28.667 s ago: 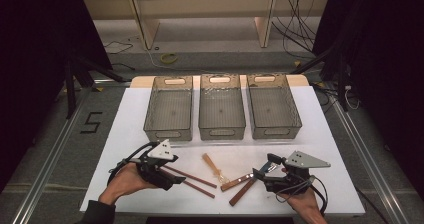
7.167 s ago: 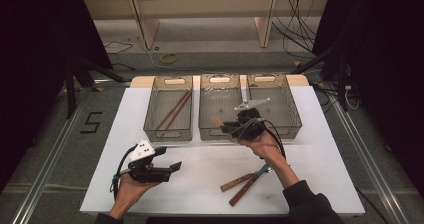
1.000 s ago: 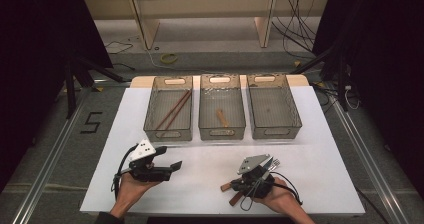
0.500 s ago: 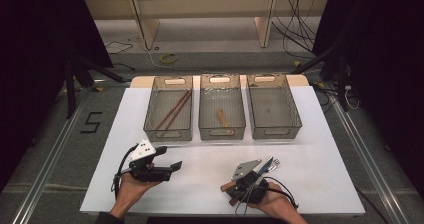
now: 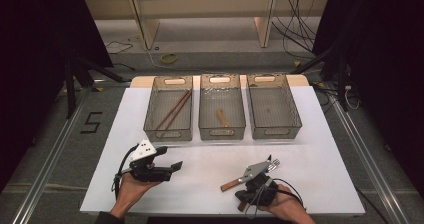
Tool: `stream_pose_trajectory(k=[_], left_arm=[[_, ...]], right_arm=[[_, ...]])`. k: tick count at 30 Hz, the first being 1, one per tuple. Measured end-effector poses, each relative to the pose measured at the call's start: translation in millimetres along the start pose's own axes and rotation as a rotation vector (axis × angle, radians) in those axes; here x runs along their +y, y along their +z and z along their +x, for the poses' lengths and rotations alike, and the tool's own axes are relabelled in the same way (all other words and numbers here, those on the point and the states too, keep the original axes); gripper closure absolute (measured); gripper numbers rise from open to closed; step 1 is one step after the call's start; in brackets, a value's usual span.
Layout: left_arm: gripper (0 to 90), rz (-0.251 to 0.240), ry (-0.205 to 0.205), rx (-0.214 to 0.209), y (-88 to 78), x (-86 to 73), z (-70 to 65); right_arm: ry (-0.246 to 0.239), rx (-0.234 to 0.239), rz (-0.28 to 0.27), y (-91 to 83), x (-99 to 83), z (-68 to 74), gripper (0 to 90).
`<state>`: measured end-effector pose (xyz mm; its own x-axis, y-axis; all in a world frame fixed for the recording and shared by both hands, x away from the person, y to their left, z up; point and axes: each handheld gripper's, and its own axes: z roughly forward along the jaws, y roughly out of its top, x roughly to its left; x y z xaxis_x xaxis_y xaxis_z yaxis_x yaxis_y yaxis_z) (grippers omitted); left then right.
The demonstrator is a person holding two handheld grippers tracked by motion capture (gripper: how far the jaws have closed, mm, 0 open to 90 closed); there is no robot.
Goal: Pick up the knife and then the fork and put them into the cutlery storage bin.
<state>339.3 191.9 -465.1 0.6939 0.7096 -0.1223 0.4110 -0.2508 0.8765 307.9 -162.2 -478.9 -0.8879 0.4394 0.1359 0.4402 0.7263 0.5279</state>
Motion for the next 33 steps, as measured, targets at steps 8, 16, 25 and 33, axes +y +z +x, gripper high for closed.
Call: stream_pose_trajectory(k=[8,16,25,33], left_arm=[[19.5,-0.001,0.001,0.002,-0.5,-0.1,0.3],[19.5,0.002,0.004,0.000,0.0,-0.2,-0.4],[19.5,0.001,0.005,0.001,-0.1,-0.3,-0.6],[19.5,0.007,0.008,0.000,0.1,-0.4,-0.6]], right_arm=[[0.046,-0.016,0.014,-16.1,-19.1,-9.2,90.0],[0.112,-0.067,0.017,-37.7,-44.0,-24.5,90.0],[0.143,-0.135,0.048,-53.0,-57.0,-33.2,90.0],[0.163,-0.190,0.063,-61.9,-63.6,-45.4,90.0]])
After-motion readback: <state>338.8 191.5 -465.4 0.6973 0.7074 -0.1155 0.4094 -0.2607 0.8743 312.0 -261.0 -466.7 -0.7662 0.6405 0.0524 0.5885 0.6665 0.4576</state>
